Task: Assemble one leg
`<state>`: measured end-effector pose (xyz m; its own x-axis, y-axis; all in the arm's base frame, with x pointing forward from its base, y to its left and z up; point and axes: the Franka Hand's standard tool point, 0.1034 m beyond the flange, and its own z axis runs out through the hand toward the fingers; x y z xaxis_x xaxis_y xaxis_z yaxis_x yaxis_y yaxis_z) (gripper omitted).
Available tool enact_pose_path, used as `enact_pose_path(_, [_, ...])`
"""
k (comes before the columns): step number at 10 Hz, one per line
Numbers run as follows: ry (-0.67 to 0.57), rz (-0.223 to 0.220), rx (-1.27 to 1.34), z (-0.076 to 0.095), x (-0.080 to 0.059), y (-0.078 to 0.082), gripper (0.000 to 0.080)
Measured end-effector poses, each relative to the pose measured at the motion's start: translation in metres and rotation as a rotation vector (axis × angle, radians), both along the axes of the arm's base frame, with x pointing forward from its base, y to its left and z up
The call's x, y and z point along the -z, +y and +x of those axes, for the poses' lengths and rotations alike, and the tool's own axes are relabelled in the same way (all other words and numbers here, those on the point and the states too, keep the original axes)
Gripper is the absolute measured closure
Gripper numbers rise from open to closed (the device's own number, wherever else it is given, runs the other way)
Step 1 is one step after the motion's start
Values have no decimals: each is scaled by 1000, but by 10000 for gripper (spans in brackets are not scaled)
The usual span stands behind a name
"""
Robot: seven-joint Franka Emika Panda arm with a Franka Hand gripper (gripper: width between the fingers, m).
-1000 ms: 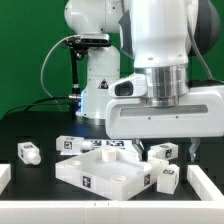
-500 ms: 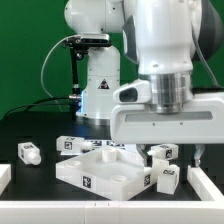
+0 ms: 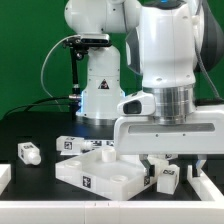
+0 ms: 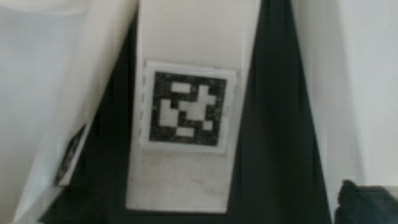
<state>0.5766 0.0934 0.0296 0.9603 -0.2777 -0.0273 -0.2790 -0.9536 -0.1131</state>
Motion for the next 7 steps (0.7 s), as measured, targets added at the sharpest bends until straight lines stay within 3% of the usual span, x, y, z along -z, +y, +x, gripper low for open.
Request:
enact_pose_path(5, [-42, 0, 0, 4, 6, 3, 150])
enact_pose_path(6, [-42, 0, -1, 4, 6, 3, 273])
enact_pose_path(7, [-42, 0, -3, 4, 6, 3, 273])
